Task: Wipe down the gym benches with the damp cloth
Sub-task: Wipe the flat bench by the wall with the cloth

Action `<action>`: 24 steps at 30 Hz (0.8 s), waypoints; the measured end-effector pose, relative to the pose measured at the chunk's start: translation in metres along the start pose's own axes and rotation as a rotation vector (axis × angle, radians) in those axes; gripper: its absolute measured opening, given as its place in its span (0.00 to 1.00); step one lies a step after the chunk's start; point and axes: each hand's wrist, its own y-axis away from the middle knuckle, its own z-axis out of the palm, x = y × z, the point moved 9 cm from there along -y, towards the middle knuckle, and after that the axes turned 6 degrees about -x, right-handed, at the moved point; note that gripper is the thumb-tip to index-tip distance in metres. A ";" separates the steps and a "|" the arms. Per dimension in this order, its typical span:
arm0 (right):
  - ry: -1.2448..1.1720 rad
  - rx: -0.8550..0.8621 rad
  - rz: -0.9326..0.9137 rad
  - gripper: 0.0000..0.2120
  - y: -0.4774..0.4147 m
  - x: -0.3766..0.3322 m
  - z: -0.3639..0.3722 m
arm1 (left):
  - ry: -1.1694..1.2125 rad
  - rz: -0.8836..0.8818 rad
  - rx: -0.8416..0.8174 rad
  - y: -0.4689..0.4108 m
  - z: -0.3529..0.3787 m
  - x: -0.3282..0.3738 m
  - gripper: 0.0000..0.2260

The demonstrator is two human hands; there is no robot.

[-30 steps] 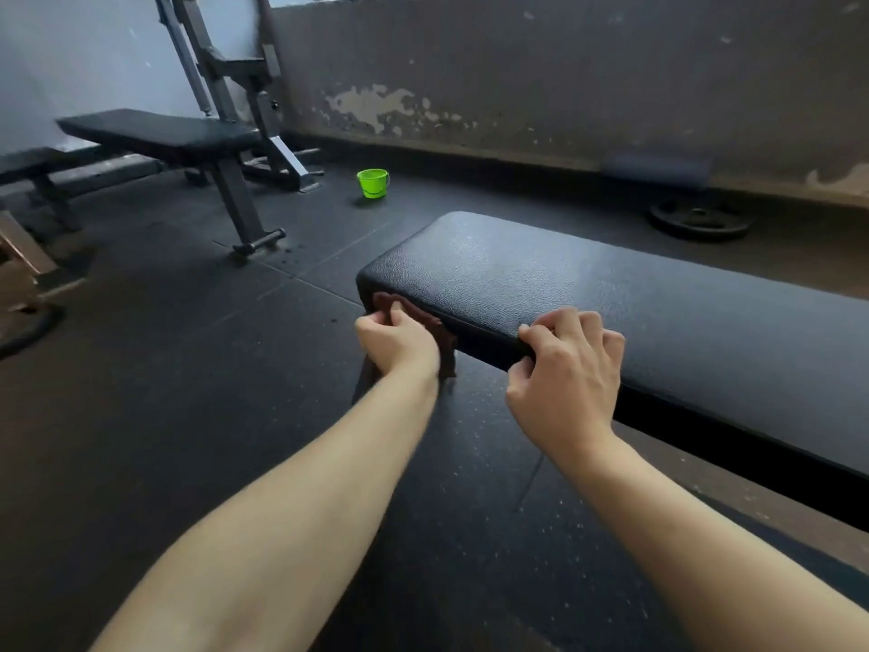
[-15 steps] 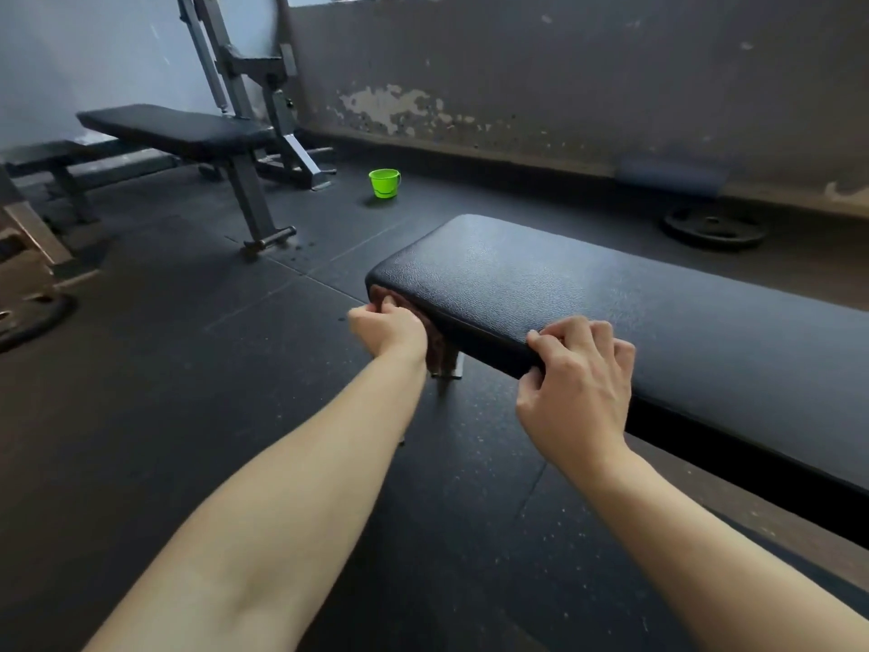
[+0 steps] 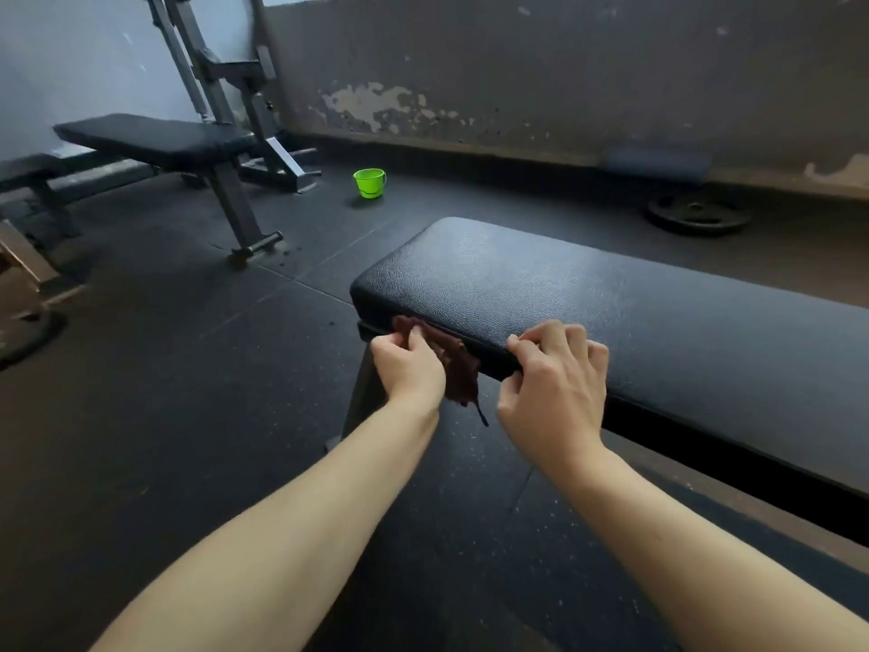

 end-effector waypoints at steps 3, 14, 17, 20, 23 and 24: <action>-0.038 -0.070 0.048 0.20 -0.003 0.002 0.001 | -0.108 -0.028 -0.168 0.010 -0.010 0.005 0.10; -0.879 -0.835 0.605 0.28 -0.011 -0.115 -0.106 | -0.462 -0.176 -0.663 0.081 -0.095 0.185 0.07; -0.957 -0.972 0.682 0.27 -0.036 -0.171 -0.172 | -0.531 -0.229 -0.714 0.101 -0.138 0.271 0.08; -0.879 -1.050 0.657 0.22 -0.067 -0.220 -0.235 | -0.583 -0.267 -0.736 0.113 -0.184 0.356 0.08; -0.792 -1.126 0.604 0.16 -0.099 -0.266 -0.286 | -0.613 -0.279 -0.778 0.117 -0.226 0.431 0.06; -0.778 -1.153 0.590 0.14 -0.109 -0.281 -0.300 | -0.617 -0.278 -0.794 0.117 -0.238 0.452 0.06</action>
